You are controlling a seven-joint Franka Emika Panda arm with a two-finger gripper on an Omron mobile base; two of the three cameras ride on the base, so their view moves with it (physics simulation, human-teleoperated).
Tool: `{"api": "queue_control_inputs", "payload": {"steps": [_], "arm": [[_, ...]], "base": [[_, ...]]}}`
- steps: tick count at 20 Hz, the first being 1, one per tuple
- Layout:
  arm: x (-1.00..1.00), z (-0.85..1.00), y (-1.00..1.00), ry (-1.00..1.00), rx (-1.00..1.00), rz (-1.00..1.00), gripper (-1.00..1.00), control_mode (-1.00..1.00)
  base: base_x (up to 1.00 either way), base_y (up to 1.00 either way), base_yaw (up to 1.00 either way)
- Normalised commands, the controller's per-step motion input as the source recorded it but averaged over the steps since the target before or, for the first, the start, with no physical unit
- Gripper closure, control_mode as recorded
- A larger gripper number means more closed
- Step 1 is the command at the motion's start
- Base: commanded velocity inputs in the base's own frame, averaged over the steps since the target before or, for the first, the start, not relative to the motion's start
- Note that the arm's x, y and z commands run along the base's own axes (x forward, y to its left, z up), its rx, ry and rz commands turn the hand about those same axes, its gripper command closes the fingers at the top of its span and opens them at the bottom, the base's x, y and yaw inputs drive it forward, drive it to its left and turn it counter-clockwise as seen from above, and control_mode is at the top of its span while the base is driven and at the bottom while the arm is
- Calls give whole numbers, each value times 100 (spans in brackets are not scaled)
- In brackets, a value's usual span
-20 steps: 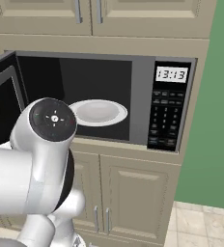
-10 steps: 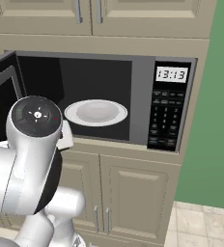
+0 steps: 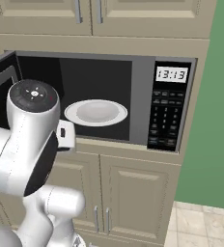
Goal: Pick the corn from the counter and place it in the microwave. Then turn on the microwave.
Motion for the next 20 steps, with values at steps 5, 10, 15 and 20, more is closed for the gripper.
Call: {"api": "queue_control_inputs", "payload": {"steps": [5, 10, 15, 20], "arm": [[16, -20, -7, 7, 0, -15, -100, -100], [18, -21, -6, 3, 0, -13, -100, -100], [15, -16, -2, 2, 0, -12, -100, -100], [15, -2, -1, 6, 0, -11, -100, -100]], "base": [[0, 0, 0], [0, 0, 0], [0, 0, 0], [0, 0, 0]]}}
